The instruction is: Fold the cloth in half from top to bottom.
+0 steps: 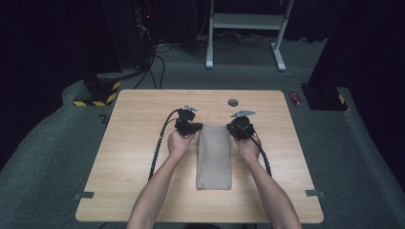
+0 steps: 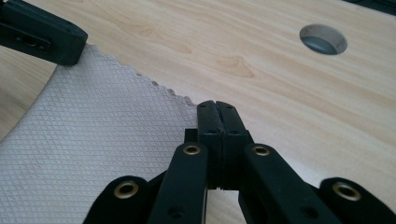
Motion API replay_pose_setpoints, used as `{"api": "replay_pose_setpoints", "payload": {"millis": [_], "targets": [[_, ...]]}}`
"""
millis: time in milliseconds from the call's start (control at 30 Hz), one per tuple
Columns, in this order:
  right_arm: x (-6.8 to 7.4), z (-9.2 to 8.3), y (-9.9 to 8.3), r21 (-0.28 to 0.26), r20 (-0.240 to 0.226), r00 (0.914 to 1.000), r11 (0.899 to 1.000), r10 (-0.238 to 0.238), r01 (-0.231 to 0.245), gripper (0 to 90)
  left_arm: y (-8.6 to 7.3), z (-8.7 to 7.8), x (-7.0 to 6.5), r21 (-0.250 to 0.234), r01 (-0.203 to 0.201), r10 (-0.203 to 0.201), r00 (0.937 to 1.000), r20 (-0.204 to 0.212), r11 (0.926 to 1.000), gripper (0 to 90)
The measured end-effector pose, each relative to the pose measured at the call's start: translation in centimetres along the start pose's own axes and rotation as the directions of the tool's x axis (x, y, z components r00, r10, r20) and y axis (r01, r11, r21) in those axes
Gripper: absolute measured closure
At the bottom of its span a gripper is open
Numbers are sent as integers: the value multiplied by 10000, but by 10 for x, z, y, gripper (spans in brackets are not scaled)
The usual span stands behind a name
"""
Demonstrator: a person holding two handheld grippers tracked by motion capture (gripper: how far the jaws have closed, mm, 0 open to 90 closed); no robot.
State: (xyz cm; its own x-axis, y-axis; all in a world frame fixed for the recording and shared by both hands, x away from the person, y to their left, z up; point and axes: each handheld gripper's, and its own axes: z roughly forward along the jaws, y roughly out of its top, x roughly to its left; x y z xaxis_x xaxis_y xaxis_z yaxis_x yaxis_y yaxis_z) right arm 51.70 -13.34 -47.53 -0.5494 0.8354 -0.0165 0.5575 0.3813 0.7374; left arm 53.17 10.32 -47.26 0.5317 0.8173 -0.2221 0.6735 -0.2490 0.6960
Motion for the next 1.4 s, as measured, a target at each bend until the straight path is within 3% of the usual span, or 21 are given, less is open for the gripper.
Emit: {"api": "replay_pose_setpoints", "payload": {"millis": [67, 233, 333, 400, 733, 833, 933, 1100, 1400], "targets": [[-3, 1, 5, 154, -18, 10000, 9999, 2, -2, 898, 5, 0, 2, 46, 110, -110, 9999, 64, 9999, 896], [-6, -1, 11, -28, -29, 9998, 9998, 218, -218, 898, 18, -8, 1, -230, 24, -21, 9999, 130, 9997, 896], [-7, -5, 10, -152, -113, 9997, 9996, 231, -232, 898, 18, -13, -4, -309, -253, 257, 9996, 120, 9992, 896], [-7, -8, 10, -200, -163, 9996, 9995, 235, -238, 898, 16, -14, -6, -238, -487, 489, 9988, 73, 9985, 895], [-2, -6, -2, 93, -493, 9988, 10000, 25, -21, 898, -2, -10, -5, 113, -499, 496, 9984, 273, 9987, 895], [0, -6, -6, 165, -569, 9984, 9999, 10, -1, 898, -5, -10, -6, 151, -554, 549, 9980, 321, 9983, 895], [2, -6, -11, 208, -683, 9977, 9998, 4, 10, 898, -11, -10, -9, 354, -879, 868, 9957, 329, 9955, 895], [5, -8, -21, 255, -882, 9961, 9997, -30, 53, 898, -19, -11, -11, 421, -837, 816, 9955, 487, 9956, 895], [17, -18, -36, 121, -978, 9922, 9968, -772, 788, 898, -30, -16, -16, 516, -812, 780, 9951, 606, 9954, 896]]}}
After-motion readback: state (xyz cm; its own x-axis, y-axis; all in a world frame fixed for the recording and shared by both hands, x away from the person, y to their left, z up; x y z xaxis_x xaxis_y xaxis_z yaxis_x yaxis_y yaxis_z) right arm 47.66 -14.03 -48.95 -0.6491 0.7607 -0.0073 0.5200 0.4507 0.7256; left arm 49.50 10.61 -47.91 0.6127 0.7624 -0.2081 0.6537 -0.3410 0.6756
